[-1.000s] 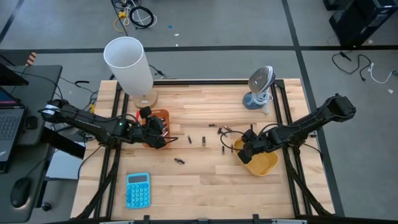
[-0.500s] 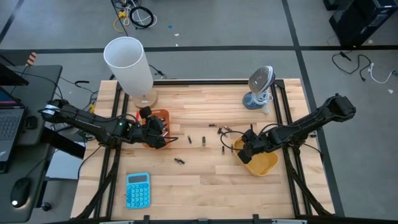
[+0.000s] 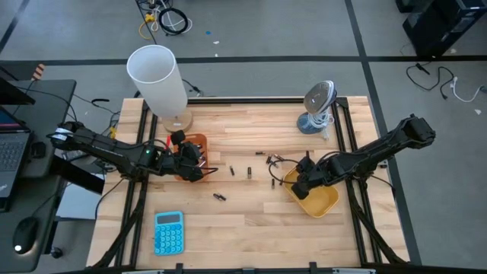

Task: Sort batteries
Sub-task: Put the gold battery into the yellow bin

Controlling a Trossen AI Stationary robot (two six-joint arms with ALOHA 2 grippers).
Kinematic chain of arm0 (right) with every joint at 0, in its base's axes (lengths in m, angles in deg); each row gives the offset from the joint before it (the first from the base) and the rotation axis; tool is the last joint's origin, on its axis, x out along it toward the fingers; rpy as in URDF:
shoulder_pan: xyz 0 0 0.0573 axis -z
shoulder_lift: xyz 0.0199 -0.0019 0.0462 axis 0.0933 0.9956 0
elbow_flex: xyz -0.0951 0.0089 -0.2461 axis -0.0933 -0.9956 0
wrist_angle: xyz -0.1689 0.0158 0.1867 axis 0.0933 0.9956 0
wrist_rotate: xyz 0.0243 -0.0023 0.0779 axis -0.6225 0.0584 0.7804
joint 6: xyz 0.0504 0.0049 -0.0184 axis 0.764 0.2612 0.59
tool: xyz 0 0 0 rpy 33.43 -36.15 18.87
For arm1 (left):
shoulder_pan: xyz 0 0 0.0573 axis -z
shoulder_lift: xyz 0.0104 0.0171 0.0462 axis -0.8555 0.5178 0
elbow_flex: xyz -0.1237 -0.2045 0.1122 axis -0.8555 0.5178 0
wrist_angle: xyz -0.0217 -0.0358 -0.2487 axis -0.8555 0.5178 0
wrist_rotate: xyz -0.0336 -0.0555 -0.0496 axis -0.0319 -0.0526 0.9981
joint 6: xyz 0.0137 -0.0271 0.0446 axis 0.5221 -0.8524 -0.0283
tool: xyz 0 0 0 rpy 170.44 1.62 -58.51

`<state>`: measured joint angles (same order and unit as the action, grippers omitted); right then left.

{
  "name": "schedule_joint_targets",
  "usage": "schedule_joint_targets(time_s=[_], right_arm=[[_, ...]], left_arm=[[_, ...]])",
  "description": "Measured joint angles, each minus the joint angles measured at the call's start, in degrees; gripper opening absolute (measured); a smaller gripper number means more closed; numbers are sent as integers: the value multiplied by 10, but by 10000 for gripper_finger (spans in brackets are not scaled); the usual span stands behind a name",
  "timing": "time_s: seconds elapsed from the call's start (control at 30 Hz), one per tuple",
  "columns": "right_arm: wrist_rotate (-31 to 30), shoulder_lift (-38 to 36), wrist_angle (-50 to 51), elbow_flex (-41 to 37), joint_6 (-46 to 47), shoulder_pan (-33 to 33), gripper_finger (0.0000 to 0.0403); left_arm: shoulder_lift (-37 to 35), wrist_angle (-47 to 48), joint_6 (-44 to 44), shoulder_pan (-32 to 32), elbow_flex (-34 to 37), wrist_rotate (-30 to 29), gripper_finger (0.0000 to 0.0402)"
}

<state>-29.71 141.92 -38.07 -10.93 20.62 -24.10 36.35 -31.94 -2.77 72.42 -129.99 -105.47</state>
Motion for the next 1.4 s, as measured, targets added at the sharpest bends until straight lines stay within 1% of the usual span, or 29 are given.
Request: schedule_joint_targets(time_s=[0.13,0.33,0.53,0.67,0.77,0.87,1.03,1.13,1.27,1.4], right_arm=[[0,0,49,36,-6,0,93],[-9,0,136,122,-41,1,91],[-69,0,133,191,-157,8,88],[-80,0,121,216,-206,34,87],[-80,0,114,223,-242,48,87],[-80,0,111,223,-273,58,87],[-80,0,111,223,-301,66,86],[-83,0,99,223,-315,66,85],[-91,7,53,223,-358,66,85],[-100,27,-19,223,-426,78,84]], left_arm=[[0,0,0,0,0,0,76],[0,0,1,0,0,0,76],[0,0,1,0,0,0,76],[0,-2,1,0,0,4,76],[0,-27,9,0,0,41,76],[7,-87,42,0,0,90,76],[45,-222,127,0,-1,186,76],[76,-263,178,0,0,221,76],[111,-264,229,0,0,262,76],[129,-252,240,0,0,273,76]])
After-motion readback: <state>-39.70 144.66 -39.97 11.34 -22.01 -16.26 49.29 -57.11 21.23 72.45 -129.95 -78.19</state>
